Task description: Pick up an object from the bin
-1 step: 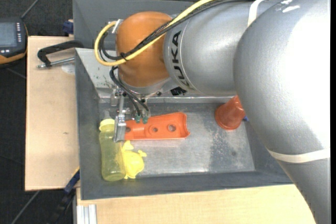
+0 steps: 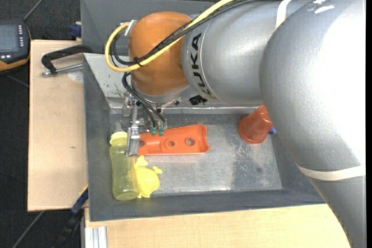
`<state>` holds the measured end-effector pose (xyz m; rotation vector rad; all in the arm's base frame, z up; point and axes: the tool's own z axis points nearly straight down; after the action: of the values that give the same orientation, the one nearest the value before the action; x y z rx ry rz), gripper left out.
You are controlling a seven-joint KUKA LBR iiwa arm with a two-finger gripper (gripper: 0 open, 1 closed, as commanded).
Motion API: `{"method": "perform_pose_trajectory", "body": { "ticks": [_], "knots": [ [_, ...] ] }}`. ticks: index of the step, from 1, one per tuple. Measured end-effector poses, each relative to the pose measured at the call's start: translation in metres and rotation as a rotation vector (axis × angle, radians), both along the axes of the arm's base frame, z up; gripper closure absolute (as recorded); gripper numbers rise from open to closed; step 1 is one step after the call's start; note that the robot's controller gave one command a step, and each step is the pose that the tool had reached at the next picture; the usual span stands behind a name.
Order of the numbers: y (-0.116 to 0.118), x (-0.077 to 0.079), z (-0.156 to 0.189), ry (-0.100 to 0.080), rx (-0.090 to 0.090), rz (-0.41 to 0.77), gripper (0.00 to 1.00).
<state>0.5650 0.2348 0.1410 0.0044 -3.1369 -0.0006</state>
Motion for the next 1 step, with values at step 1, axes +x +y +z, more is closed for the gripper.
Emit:
{"method": "perform_pose_trajectory", "body": {
  "ticks": [1],
  "knots": [
    [-0.0031,0.0047,0.0108,-0.005,0.003,0.181,0.00]
  ]
}}
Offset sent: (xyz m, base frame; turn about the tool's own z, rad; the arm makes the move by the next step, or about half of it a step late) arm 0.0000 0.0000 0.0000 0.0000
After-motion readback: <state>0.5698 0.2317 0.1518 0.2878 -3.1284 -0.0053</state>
